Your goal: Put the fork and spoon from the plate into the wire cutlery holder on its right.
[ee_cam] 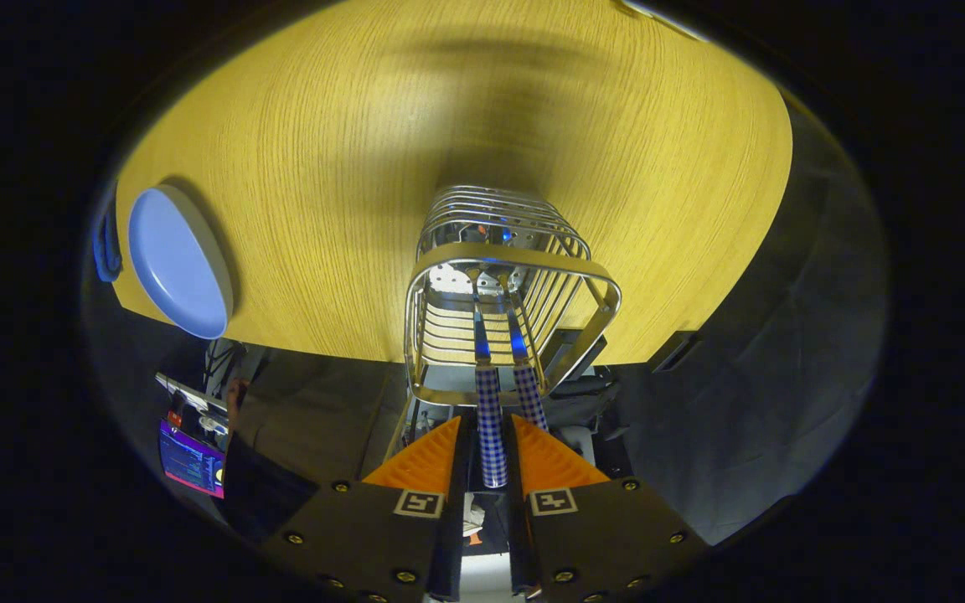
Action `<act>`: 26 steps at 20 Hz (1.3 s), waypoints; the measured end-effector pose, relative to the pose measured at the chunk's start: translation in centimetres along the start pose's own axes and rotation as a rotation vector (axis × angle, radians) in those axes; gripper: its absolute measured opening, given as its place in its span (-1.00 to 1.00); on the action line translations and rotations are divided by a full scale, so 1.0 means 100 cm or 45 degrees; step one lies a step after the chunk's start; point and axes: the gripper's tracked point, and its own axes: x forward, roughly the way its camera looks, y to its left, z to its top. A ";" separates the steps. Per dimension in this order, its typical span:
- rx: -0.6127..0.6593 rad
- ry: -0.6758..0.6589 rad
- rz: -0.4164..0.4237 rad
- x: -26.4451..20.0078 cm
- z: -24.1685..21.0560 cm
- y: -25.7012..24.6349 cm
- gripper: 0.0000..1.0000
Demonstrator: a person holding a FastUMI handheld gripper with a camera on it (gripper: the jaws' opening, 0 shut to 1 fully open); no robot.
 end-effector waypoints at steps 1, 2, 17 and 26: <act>0.004 -0.018 -0.001 -0.003 0.001 -0.001 -0.54; 0.001 -0.046 -0.001 -0.004 0.000 -0.001 -0.54; -0.008 -1.060 -0.002 -0.073 -0.022 0.048 0.95; -0.029 -1.594 0.009 -0.092 -0.045 0.102 0.96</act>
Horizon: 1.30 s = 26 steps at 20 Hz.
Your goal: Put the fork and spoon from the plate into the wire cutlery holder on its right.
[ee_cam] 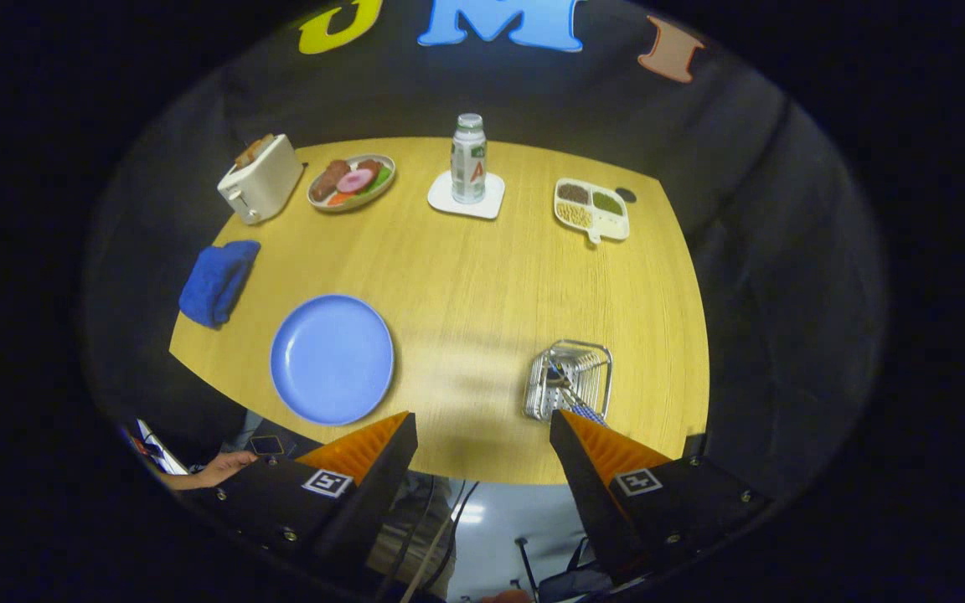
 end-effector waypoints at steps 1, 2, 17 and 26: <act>0.000 -0.087 0.003 -0.004 0.009 0.007 0.96; 0.018 -0.209 0.020 -0.014 0.023 0.019 0.95; 0.039 -1.418 -0.164 -0.123 0.086 0.074 0.94; -0.003 -1.504 -0.051 -0.125 0.091 0.102 0.94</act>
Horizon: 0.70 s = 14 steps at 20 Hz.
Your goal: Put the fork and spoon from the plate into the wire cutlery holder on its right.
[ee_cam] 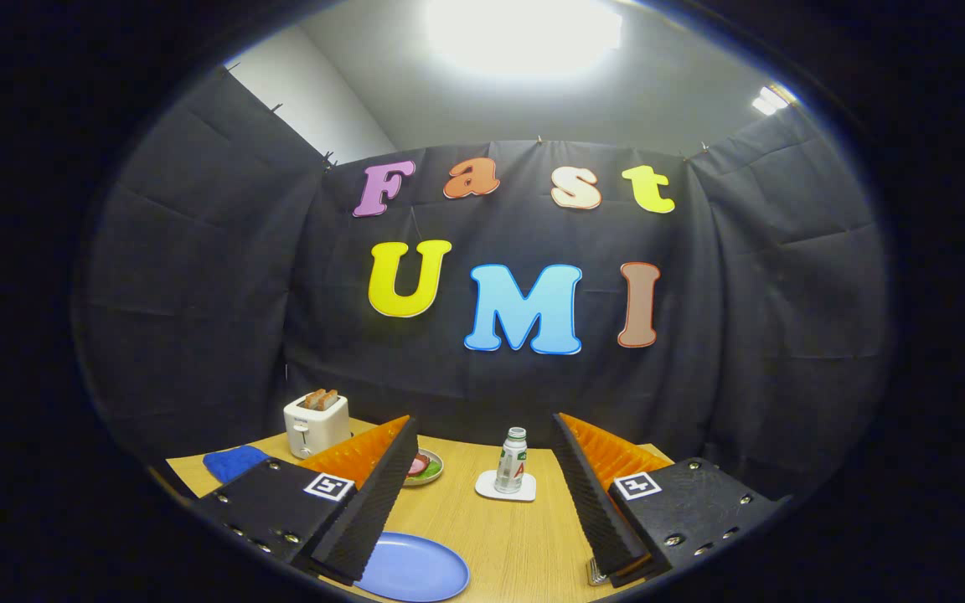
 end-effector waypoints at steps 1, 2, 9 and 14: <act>0.007 -0.011 0.012 0.002 0.001 0.003 0.94; 0.013 -0.017 0.022 0.001 0.002 0.008 0.94; -0.023 0.049 0.033 0.001 -0.013 0.020 0.94; -0.025 0.097 0.069 -0.006 -0.026 0.044 0.94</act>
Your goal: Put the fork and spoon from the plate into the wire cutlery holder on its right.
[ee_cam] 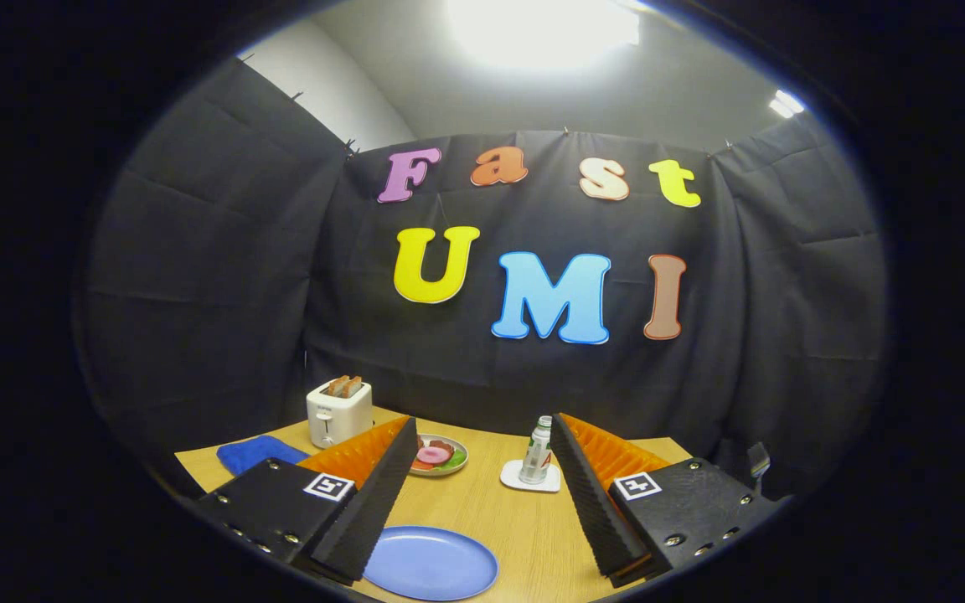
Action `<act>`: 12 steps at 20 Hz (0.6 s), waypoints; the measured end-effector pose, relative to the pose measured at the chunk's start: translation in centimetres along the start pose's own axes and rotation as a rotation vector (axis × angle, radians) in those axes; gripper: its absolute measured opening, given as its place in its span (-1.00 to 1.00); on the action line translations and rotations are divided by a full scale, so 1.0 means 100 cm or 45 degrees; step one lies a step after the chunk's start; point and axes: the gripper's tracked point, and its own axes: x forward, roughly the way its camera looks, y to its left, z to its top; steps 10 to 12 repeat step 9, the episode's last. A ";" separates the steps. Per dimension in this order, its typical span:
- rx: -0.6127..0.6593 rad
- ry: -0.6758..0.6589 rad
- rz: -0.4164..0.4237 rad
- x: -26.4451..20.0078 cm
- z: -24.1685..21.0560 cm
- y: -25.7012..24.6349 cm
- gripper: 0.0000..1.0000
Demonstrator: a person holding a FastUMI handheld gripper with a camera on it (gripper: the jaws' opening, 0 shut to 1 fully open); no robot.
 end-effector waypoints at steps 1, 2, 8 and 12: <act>0.014 0.009 0.013 -0.002 -0.004 0.006 0.94; 0.032 0.006 0.033 -0.007 -0.005 0.017 0.93; 0.098 0.013 0.234 -0.027 -0.003 0.084 0.94; 0.101 -0.004 0.273 -0.026 0.003 0.093 0.94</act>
